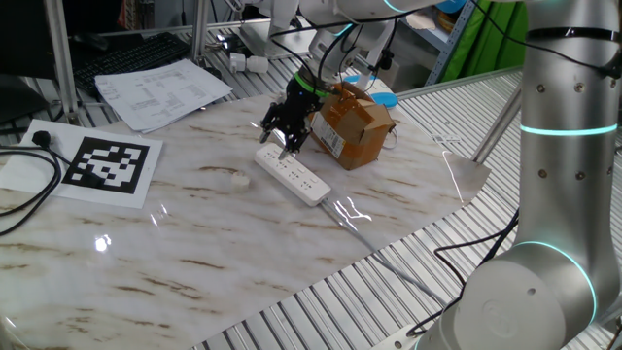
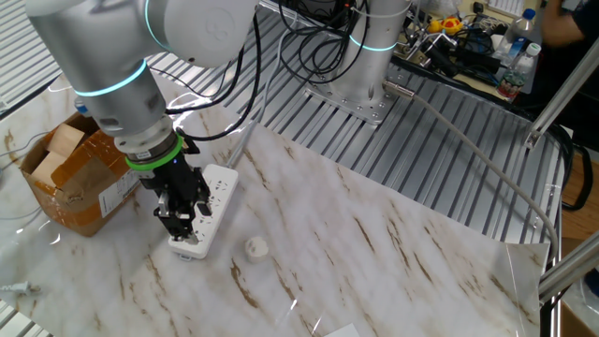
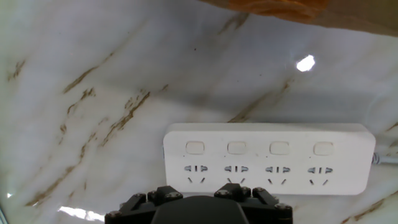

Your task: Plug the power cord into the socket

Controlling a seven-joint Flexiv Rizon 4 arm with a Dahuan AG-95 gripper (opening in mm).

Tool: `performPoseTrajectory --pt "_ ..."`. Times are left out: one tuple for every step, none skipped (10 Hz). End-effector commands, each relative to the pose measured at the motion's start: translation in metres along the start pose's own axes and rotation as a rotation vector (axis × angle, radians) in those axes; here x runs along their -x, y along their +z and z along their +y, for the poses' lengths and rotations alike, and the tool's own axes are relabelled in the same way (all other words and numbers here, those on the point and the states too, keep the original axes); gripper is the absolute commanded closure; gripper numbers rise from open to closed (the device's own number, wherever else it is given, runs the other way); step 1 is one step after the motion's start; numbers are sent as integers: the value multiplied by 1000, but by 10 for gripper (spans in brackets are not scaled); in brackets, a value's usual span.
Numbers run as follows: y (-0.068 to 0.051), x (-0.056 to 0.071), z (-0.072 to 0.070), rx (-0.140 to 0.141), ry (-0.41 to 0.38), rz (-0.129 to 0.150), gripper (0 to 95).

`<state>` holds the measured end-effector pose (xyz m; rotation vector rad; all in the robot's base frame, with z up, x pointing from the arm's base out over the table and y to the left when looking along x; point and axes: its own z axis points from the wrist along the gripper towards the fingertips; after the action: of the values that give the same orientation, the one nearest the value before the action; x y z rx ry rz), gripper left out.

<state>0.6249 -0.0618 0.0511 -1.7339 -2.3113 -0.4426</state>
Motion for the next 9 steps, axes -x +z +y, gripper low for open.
performPoseTrajectory --pt "-1 -3 0 -7 15 7 380" --pt "-1 -5 0 -13 20 3 380" --pt "-2 -7 0 -27 -4 -10 570" --pt "-4 -10 1 -39 -46 -39 760" --pt "-6 -11 1 -50 -81 -65 760" --pt "-12 -15 1 -65 -101 -54 950" --pt "-16 -17 1 -71 -165 -65 950" --pt "-21 -18 0 -71 -220 -68 950" --pt "-27 -19 -1 -91 -328 -88 950"
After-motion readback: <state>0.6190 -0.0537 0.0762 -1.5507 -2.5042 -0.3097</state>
